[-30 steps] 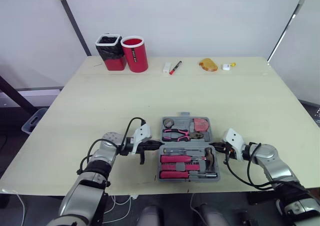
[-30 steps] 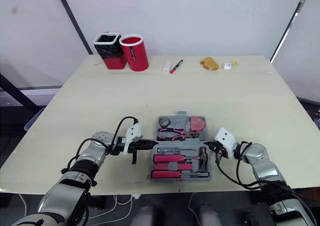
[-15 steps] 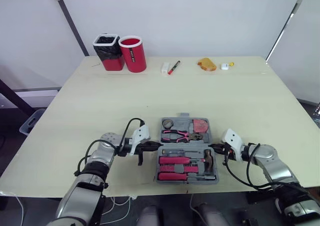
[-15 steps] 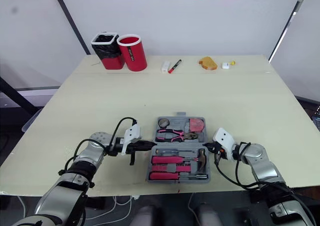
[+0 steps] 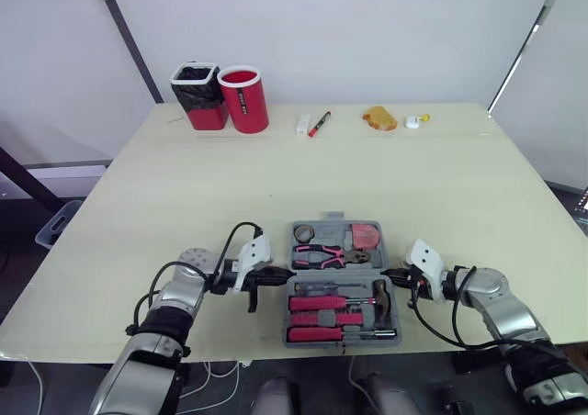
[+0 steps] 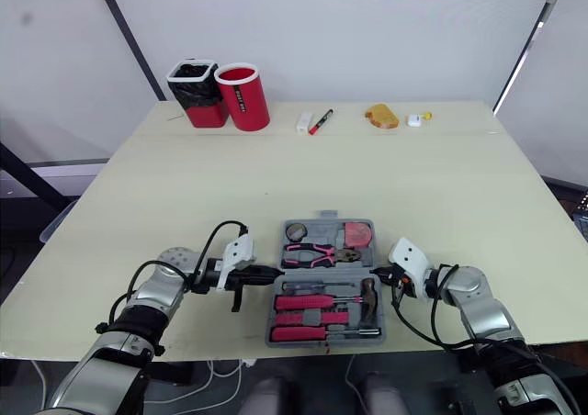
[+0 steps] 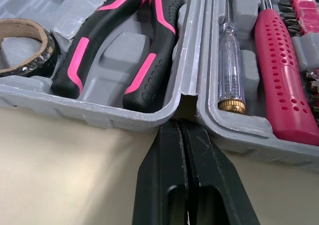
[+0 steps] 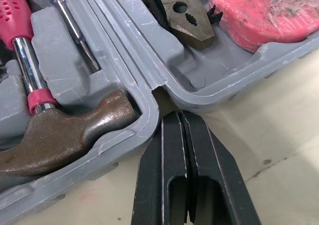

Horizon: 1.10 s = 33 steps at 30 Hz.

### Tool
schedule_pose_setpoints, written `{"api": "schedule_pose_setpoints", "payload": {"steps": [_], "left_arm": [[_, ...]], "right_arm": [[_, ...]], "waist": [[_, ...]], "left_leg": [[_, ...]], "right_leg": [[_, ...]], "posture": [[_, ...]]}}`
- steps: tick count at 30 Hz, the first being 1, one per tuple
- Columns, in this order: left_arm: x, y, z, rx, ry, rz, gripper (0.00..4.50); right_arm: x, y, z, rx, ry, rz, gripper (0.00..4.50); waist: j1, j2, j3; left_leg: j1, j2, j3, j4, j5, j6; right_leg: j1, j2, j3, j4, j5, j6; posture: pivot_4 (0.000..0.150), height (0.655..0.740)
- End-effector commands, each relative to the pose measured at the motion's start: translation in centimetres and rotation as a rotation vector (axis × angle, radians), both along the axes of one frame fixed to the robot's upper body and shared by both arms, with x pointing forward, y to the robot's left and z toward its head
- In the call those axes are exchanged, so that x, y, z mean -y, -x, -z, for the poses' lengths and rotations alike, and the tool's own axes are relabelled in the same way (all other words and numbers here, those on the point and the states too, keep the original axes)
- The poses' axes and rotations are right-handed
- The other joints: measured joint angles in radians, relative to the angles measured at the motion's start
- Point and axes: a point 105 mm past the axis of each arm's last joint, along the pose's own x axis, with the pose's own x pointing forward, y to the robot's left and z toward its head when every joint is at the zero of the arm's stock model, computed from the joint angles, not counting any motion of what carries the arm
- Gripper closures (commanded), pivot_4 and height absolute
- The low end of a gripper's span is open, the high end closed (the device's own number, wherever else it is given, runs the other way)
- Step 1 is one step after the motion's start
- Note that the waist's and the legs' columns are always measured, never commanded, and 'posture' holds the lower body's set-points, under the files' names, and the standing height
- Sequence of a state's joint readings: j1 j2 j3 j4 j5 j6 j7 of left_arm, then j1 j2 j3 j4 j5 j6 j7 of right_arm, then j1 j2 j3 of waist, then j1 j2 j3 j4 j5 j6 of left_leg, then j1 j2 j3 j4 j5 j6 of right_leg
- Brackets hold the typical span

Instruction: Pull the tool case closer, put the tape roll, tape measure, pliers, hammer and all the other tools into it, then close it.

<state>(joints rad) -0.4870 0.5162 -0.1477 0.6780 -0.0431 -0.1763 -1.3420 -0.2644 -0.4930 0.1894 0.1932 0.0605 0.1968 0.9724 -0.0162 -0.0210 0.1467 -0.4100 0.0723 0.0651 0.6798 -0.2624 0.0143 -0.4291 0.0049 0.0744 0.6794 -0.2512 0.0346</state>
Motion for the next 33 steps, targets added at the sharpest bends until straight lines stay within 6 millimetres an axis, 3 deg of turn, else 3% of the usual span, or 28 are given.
{"api": "schedule_pose_setpoints", "payload": {"steps": [1, 28, 33], "left_arm": [[0.8, 0.7, 0.1, -0.016, 0.01, 0.047, 4.41], [0.8, 1.3, 0.0, -0.058, 0.024, 0.039, 4.41], [0.1, 0.1, -0.2, 0.0, 0.006, -0.022, 4.41]], "right_arm": [[-2.3, 1.3, -0.5, -0.017, -0.055, -0.102, 4.5], [-1.6, 0.5, -0.1, 0.008, -0.017, -0.057, 4.5], [-0.9, 0.2, -0.3, 0.021, -0.012, -0.033, 4.5]], "waist": [[0.0, 0.0, 0.0], [-0.002, 0.0, 0.0], [0.0, 0.0, 0.0]], "left_leg": [[0.0, 0.0, 0.0, 0.0, 0.0, 0.0], [0.001, 0.0, 0.0, 0.0, 0.0, 0.0], [0.001, 0.0, 0.0, 0.0, 0.0, 0.0]], "right_leg": [[0.0, 0.0, 0.0, 0.0, 0.0, 0.0], [0.0, 0.0, 0.0, 0.0, 0.0, 0.0], [0.0, 0.0, 0.0, 0.0, 0.0, 0.0]], "posture": [[0.15, 0.74], [0.15, 0.74], [0.15, 0.74]]}}
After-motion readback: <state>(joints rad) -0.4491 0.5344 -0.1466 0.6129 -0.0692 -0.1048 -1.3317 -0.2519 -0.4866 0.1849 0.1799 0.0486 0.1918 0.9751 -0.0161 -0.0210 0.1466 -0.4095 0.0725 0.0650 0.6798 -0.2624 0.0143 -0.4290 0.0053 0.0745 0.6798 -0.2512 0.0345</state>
